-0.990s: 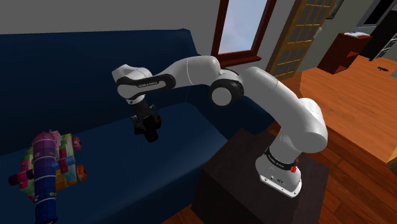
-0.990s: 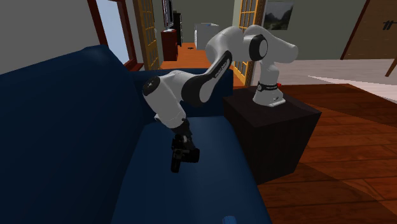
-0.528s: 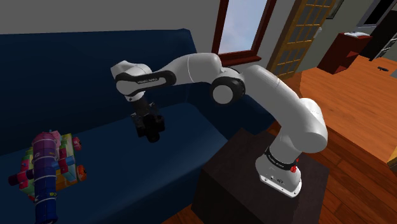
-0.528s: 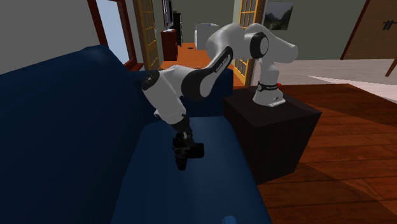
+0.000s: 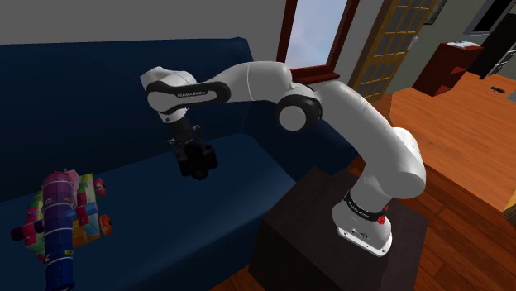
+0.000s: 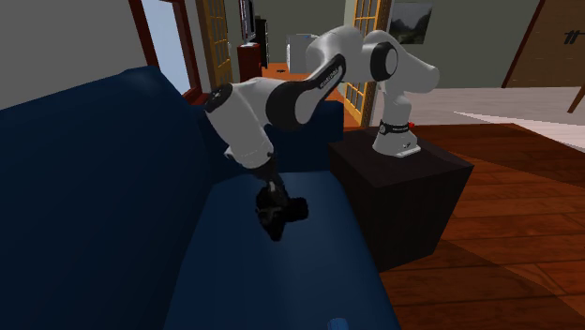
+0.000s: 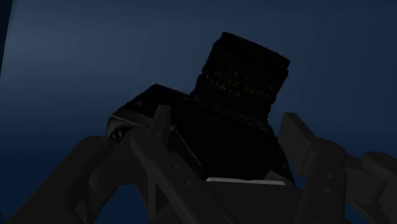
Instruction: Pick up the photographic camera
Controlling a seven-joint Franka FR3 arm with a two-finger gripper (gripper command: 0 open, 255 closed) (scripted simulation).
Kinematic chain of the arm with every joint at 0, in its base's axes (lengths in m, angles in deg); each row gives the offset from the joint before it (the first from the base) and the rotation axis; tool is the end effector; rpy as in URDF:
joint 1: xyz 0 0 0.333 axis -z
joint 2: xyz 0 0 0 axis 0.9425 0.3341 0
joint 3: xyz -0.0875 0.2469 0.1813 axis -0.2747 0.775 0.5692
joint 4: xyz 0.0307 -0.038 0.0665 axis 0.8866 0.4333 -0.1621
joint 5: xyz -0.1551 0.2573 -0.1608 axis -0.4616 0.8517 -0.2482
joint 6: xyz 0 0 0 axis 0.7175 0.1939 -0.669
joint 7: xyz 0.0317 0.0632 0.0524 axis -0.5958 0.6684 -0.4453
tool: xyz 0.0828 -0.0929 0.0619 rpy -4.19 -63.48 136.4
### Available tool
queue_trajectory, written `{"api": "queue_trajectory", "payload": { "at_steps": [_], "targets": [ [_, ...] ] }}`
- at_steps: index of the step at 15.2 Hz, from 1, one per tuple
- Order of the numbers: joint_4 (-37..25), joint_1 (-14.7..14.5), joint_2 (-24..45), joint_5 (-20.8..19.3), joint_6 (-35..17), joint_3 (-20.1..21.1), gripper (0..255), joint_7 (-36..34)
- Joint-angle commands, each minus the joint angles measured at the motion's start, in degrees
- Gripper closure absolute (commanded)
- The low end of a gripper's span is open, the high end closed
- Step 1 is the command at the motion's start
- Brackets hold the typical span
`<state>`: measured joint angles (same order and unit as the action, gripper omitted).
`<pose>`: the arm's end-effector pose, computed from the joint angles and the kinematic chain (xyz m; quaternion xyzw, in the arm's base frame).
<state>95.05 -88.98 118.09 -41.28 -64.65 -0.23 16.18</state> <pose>0.6230 0.2728 0.2226 0.9730 -0.0659 -0.2030 0.0880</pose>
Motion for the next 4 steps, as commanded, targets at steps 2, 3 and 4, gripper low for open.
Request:
{"api": "queue_trajectory", "payload": {
  "at_steps": [2,3,4],
  "targets": [
    [-0.10,0.15,-1.23,0.06,1.27,0.05,255,0.09],
    [-0.22,0.14,-1.23,0.07,1.39,0.05,255,0.10],
    [-0.24,0.14,-1.22,0.07,1.40,0.05,255,0.10]
  ]
}}
